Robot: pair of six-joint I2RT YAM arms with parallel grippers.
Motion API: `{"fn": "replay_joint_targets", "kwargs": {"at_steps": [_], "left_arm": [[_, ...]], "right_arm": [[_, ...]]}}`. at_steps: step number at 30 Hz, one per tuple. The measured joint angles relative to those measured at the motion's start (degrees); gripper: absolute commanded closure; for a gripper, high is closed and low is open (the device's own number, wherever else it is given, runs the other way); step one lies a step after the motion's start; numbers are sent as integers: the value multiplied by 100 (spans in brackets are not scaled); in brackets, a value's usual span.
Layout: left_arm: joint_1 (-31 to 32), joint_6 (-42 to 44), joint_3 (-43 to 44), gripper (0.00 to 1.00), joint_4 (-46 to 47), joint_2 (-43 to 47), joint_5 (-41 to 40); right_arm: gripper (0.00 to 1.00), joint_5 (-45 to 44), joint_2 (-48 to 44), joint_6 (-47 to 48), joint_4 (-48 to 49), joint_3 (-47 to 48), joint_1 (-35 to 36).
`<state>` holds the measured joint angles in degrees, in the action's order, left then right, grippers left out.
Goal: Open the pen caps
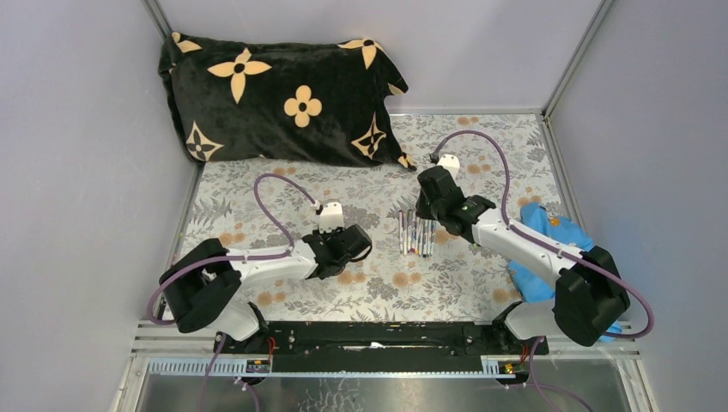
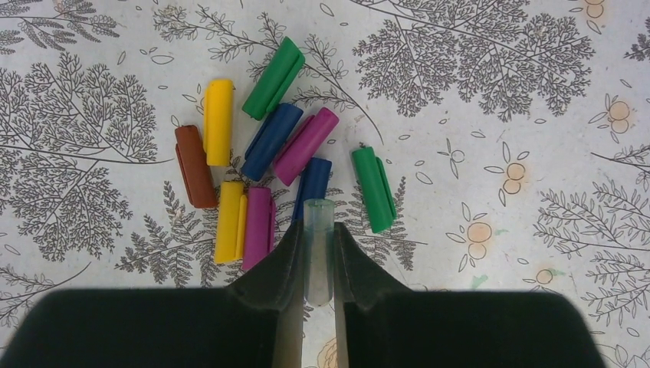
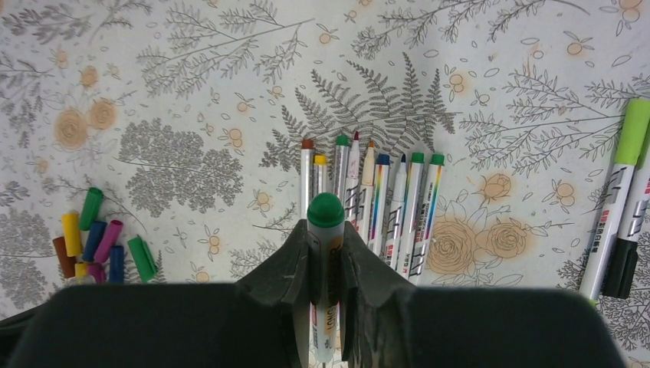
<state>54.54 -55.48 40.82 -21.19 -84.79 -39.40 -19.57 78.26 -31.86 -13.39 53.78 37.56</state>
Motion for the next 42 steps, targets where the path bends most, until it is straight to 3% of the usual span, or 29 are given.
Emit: {"fn": "replay_joint_targets", "kwargs": {"at_steps": [16,29,37,42], "left_arm": [[-291,282,140,63,160,-286,243],[-323,319,153,61,238,-341,317],[-326,313,153,58,227,85,326],[-326,308,153,57,225,542,345]], "right_arm": [[100,433,501,-37,35,-264,-308],[100,570,750,-28,35,-264,-426],[78,566,931,11,31,-264,-461],[71,570,1027,11,31,-264,-461]]}}
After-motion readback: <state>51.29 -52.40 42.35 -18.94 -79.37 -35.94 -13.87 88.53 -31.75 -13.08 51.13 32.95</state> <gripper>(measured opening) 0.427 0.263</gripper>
